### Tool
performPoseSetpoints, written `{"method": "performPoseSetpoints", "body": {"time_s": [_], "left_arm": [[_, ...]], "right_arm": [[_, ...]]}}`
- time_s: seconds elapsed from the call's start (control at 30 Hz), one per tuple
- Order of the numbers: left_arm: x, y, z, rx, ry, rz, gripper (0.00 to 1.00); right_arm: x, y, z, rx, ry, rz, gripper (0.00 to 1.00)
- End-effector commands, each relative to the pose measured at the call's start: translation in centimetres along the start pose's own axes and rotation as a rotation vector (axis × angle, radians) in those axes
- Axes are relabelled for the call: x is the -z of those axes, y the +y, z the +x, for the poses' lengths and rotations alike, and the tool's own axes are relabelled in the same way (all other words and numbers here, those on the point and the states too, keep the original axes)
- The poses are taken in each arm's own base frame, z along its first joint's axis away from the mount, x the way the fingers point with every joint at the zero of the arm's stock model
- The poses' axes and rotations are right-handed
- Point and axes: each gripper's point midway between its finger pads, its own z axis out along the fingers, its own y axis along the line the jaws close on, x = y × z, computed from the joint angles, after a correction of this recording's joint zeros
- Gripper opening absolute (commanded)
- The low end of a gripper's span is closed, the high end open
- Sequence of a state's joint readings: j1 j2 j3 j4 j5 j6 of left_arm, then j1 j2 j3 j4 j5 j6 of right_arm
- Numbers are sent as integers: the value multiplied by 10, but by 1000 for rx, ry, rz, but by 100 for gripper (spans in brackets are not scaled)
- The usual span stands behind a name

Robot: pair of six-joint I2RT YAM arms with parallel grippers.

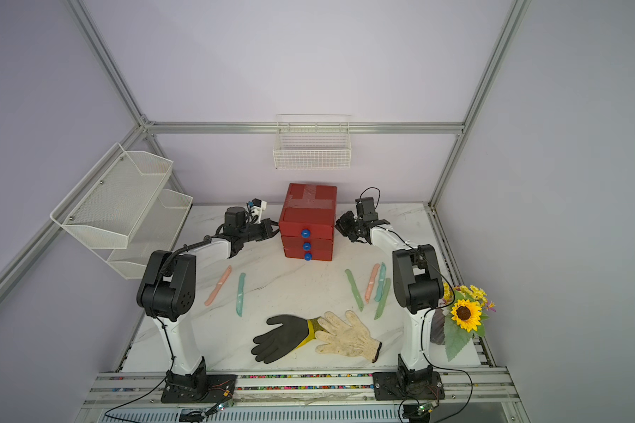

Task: Place the fruit knives into the drawer by color
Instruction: Adjust the storage box at the center of the board.

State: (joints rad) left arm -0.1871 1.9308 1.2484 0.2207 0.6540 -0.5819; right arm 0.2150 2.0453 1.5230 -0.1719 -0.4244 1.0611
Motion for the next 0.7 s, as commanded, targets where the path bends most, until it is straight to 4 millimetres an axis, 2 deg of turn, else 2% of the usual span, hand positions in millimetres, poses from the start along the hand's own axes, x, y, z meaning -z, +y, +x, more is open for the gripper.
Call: {"method": "performPoseSetpoints", "body": {"time_s": [0.0,0.17,0.47,0.53,0.67], "left_arm": [[12,-35,2,-84,-2,69,0],[43,-18,11,-66,7,13,0],[127,18,21,-23,-47,-135,0],[143,24,25,-7,-51,-155,0],[158,29,34,11,-52,-175,0]], "right_arm": [[-23,22,32,65,118,-91,0],[-49,30,66,104,242,-151,0],[-93,72,122,205,418,-262,0],[-101,79,129,210,435,-280,0],[-111,87,131,197,438,-299,0]]}}
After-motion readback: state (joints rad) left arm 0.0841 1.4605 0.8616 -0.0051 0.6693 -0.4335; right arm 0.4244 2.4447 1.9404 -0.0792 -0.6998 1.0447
